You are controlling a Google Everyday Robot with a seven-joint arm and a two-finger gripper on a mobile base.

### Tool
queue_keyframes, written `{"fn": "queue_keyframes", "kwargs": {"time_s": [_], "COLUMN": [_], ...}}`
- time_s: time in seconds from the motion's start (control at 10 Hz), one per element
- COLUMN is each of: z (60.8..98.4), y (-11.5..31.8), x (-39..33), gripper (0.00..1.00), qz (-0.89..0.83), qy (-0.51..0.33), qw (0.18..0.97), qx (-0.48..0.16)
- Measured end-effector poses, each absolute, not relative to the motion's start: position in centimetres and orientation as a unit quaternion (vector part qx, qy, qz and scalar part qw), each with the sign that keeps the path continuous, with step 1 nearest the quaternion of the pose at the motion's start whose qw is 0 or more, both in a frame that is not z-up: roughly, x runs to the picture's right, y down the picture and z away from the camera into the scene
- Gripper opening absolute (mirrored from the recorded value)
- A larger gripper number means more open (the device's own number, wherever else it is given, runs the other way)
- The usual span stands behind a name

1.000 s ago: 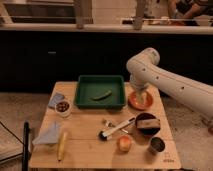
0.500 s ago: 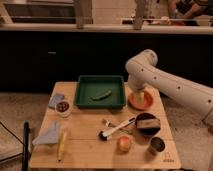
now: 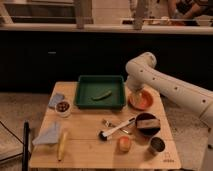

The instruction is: Place pepper in table surface

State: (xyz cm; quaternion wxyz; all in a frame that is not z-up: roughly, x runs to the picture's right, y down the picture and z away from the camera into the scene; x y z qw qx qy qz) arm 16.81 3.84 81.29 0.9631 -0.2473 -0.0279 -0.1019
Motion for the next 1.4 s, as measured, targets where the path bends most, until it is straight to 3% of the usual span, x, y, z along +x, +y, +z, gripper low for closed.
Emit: {"fn": "queue_keyframes", "kwargs": {"time_s": [0.8,1.4], "z": [85.3,83.7], "y": [5.3,2.3], "x": [14.9,12.3], "gripper": [0.8,0.8], "qz": [-0.092,-0.138], "qy": [-0.061,-0.075], "qw": [0.964,0.964], "qx": [-0.242,-0.216]}}
